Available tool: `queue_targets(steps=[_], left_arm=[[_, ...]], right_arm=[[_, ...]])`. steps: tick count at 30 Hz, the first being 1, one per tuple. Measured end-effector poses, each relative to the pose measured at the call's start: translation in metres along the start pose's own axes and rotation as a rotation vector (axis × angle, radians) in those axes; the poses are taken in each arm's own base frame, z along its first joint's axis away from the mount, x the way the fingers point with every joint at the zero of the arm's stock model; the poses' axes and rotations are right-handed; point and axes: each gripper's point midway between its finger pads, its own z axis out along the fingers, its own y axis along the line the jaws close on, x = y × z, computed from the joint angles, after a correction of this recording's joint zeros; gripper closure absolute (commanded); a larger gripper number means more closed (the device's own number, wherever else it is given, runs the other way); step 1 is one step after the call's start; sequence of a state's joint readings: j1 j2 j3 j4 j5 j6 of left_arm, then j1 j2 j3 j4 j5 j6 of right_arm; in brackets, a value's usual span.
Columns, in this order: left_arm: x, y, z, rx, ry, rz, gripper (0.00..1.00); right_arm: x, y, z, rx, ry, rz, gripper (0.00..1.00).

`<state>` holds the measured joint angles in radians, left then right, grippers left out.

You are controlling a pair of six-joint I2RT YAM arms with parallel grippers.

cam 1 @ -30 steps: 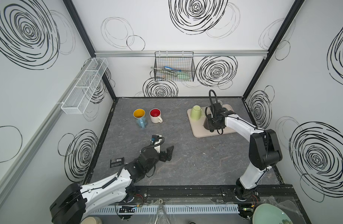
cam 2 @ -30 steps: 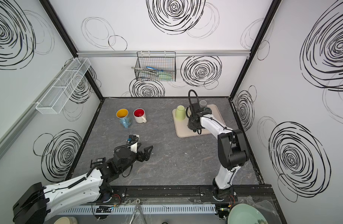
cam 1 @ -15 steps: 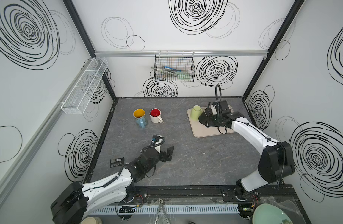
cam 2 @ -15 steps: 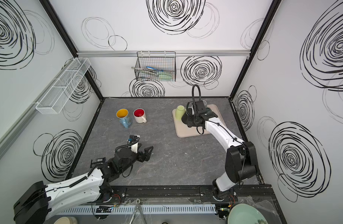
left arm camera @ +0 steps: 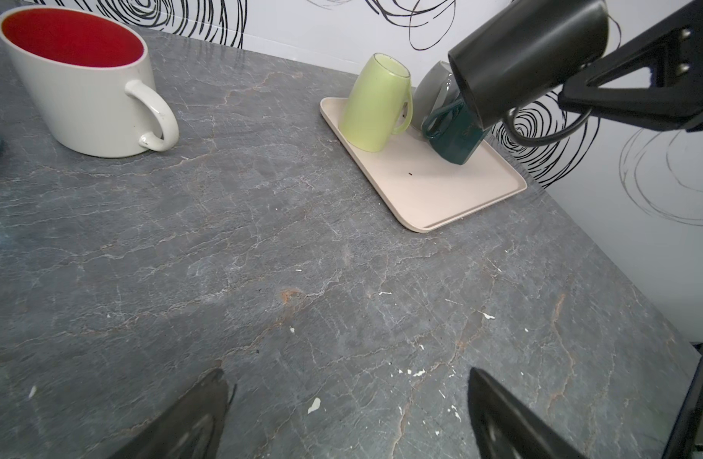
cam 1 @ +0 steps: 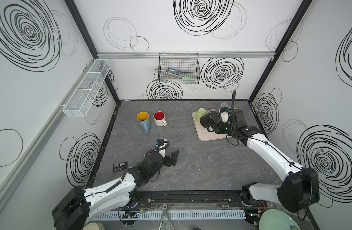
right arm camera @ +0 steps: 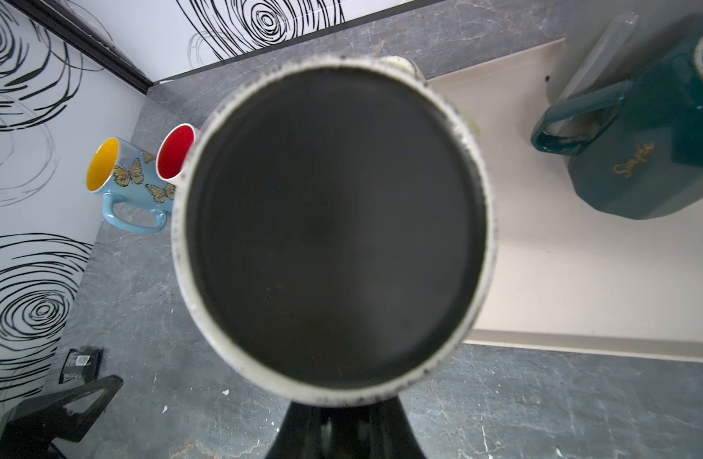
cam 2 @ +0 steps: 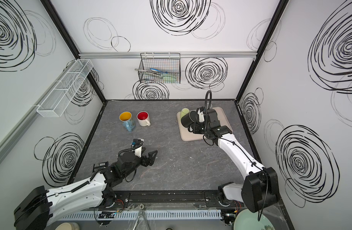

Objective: Turn the mug right side up
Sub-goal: Pick up the mug from the tray, then place the mug at the top-left of the table.

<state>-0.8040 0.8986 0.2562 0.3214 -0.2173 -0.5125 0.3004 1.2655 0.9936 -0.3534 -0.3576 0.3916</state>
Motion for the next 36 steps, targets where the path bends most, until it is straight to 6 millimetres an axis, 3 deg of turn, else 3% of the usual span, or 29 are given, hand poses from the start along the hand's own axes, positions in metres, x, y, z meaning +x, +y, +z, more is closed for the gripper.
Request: queue_targets(steps=[16,29,36], left_arm=[[-0.008,-0.013,0.014,0.0,0.046,-0.051,0.04],[-0.034,-0.05,0.022,0.047,0.112,-0.068,0.04],[-0.03,-0.062,0.024,0.065,0.148,-0.071,0.04]], right_arm=[[0.013,0.014,-0.021,-0.128,-0.098,0.021,1.0],[0.027,0.015,-0.016,-0.184,-0.108,0.047,1.0],[0.025,0.024,-0.027,-0.228,-0.138,0.031,1.0]])
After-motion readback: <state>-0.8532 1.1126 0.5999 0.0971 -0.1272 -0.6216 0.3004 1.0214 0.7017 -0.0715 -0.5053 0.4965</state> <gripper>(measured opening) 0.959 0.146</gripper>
